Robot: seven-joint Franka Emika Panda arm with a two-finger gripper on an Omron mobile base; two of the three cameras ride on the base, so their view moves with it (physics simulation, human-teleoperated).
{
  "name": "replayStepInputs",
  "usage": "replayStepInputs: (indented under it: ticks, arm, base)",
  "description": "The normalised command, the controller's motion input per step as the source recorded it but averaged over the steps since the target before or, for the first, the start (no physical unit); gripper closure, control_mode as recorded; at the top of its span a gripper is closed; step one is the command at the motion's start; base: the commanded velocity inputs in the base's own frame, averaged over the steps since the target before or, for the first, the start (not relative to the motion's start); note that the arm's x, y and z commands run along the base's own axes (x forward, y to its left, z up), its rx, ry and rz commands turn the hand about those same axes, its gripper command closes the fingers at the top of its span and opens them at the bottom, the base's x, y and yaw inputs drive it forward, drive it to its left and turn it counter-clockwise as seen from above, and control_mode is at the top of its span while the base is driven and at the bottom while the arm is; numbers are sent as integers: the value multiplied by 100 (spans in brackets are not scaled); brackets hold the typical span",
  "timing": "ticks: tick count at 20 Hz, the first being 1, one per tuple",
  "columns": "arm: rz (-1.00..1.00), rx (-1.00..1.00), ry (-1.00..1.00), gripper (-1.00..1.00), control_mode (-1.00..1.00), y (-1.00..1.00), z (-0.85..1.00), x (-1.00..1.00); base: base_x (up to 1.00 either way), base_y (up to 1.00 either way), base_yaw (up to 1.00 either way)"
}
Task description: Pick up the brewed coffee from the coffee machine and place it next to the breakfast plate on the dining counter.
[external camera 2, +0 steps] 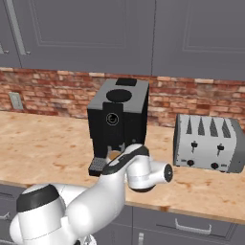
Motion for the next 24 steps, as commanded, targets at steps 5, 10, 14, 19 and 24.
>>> replayStepInputs:
  ticks: [5,10,14,19,24]
  arm:
    - [15,-1,-1,100,-100,23,29,-42]
    - [15,-3,-5,100,-100,17,49,-78]
    - [12,-4,-3,100,-100,21,62,-83]
    - [3,-7,0,100,-100,32,76,-36]
    - [0,-8,0,100,-100,30,59,-4]
  base:
    - [0,0,0]
    - [0,0,0]
    - [0,0,0]
    - [0,0,0]
    - [0,0,0]
